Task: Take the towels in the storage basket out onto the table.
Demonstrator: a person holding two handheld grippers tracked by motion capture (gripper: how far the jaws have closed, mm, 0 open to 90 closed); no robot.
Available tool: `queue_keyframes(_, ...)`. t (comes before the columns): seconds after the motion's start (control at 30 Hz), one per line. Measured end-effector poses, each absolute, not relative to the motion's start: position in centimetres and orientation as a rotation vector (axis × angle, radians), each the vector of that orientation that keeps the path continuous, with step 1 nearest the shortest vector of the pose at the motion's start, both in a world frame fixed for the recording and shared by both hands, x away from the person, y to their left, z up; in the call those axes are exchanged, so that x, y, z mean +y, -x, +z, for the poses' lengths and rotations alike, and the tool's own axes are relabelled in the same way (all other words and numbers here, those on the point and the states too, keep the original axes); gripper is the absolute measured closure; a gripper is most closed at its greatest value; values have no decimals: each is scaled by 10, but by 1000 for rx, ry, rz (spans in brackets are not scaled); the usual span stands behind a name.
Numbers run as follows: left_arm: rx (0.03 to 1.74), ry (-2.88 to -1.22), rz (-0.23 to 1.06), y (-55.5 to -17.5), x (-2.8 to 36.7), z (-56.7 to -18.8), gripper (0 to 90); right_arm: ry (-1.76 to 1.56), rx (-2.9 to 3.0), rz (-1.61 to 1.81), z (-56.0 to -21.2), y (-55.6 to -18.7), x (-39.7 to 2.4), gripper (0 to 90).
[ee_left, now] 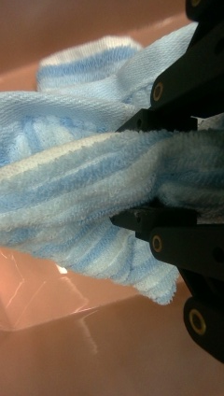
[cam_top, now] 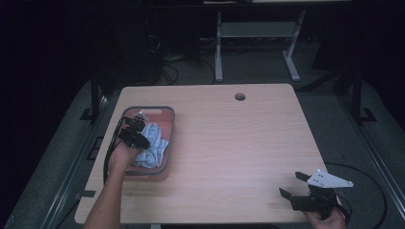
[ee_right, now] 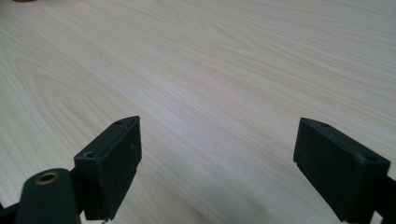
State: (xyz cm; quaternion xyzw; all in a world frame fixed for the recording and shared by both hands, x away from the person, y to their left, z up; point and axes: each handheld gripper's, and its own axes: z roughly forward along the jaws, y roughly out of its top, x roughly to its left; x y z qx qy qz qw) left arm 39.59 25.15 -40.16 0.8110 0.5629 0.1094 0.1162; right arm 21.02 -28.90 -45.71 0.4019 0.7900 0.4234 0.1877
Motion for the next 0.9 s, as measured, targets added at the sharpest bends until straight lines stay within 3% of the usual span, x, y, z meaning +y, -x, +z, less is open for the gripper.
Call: queue_keyframes(0.9,1492,-2124,242,-364,284,-330,649,-1155,2188,1210,-455,-212,-291,146)
